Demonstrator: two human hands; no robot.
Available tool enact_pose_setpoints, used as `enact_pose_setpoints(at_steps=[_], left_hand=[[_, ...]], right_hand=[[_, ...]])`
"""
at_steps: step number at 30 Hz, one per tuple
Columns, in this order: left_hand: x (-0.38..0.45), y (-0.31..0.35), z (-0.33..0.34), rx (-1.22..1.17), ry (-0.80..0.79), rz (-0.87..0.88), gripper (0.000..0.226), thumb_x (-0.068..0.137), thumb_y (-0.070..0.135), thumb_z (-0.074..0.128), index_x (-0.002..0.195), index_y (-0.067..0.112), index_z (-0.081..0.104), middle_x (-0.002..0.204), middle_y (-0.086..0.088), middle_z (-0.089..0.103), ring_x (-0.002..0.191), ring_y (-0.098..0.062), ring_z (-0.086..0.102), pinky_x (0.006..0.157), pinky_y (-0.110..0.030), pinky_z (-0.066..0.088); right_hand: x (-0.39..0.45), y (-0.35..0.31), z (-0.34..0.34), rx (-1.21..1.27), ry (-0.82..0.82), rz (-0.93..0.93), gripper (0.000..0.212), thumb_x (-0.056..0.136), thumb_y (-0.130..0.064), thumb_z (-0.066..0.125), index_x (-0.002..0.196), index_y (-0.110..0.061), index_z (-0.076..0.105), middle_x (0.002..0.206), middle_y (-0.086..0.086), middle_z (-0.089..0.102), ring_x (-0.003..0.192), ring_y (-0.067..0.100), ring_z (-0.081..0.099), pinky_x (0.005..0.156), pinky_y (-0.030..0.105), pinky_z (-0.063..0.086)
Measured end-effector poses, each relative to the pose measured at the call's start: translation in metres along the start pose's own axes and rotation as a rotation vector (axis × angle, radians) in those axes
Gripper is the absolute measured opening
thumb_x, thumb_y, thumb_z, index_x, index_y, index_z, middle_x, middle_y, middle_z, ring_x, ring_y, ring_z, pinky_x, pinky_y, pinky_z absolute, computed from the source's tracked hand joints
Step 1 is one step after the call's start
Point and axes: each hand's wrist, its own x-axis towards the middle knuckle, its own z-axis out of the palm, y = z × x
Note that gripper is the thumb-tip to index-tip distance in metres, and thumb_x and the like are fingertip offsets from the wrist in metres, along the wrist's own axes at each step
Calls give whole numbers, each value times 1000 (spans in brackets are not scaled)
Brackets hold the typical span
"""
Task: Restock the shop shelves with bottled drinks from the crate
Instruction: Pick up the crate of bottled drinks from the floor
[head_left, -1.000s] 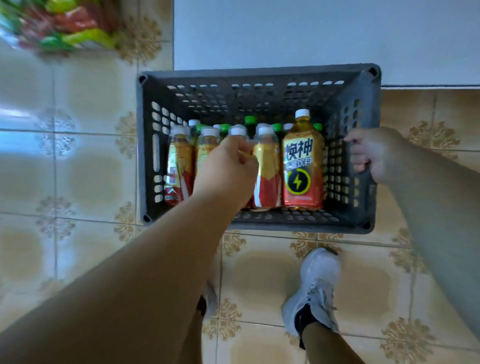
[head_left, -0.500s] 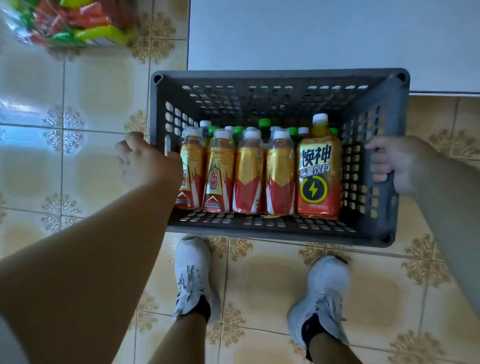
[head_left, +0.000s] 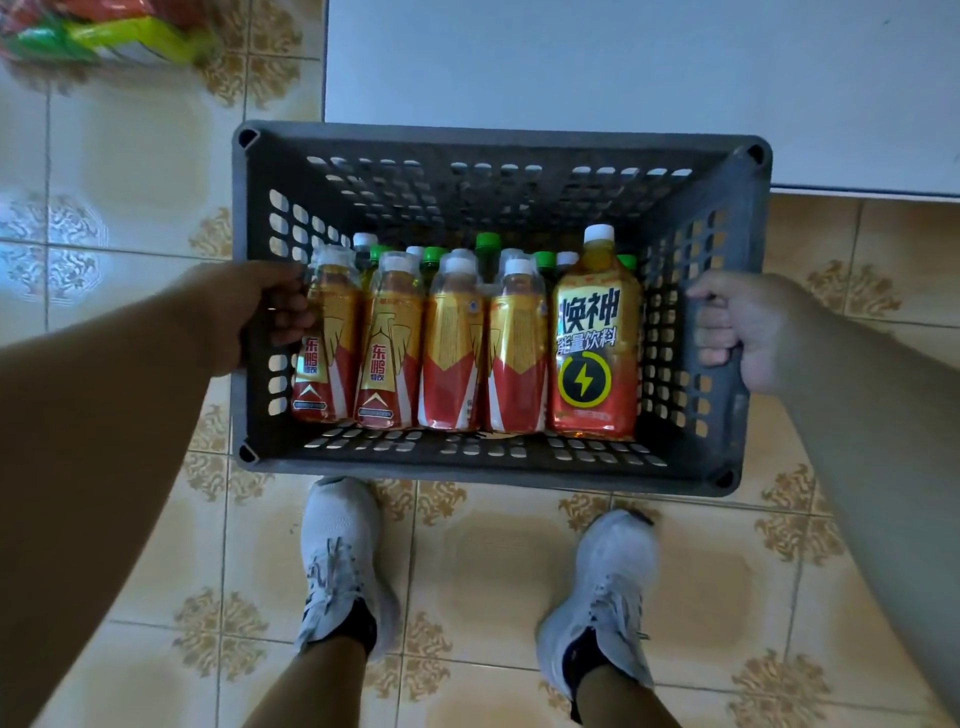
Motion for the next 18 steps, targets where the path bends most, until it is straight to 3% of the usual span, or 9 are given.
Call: enact_pose_setpoints(at_steps=[4,6,8,9,11,13,18], left_hand=[[8,-2,-12,-7,-149,-16,19,91,33,68,96,15,75,89,-4,79,68,-14,74,57,-26,60],[13,-2,-16,-9,-169,-11,19,89,35,69,89,16,72,75,0,75,55,-13,66,50,-26,54],[17,-3,-16,6,-189,-20,25,89,36,68,70,21,61,55,6,54,42,-12,46,41,-24,43],[20,-4,-14,6,-182,-15,32,90,36,67,63,23,55,51,8,44,39,-11,38,38,-23,38],[23,-5,-12,-17,-152,-6,35,90,31,65,59,24,52,50,8,37,37,-11,32,36,-22,33],[26,-6,-12,-19,-119,-17,34,88,27,66,57,22,54,50,8,37,36,-11,32,35,-22,33],[21,-14,-11,-21,-82,-25,32,86,22,63,58,24,48,48,7,34,34,-12,30,37,-22,32]], right_hand=[[-1,-2,-2,34,-73,26,34,94,-24,52,64,-23,35,41,-7,31,35,12,28,41,20,29],[-5,-5,-2,24,-79,50,35,91,-30,56,59,-19,48,47,-1,49,39,17,47,46,21,46],[-6,-7,-3,16,-94,79,36,89,-33,59,57,-16,56,54,4,62,45,20,59,52,28,57],[-6,-8,-4,11,-102,97,38,88,-33,58,54,-18,53,51,3,58,43,19,56,50,26,54],[-4,-8,-2,0,-97,122,44,90,-28,52,48,-24,40,43,-5,36,34,14,33,40,18,35],[-2,-7,1,-8,-68,100,35,92,-21,47,58,-25,36,41,-8,23,31,11,19,37,16,25],[-7,1,-3,-42,-36,40,21,90,-16,46,73,-23,36,41,-8,22,31,11,17,37,17,24]])
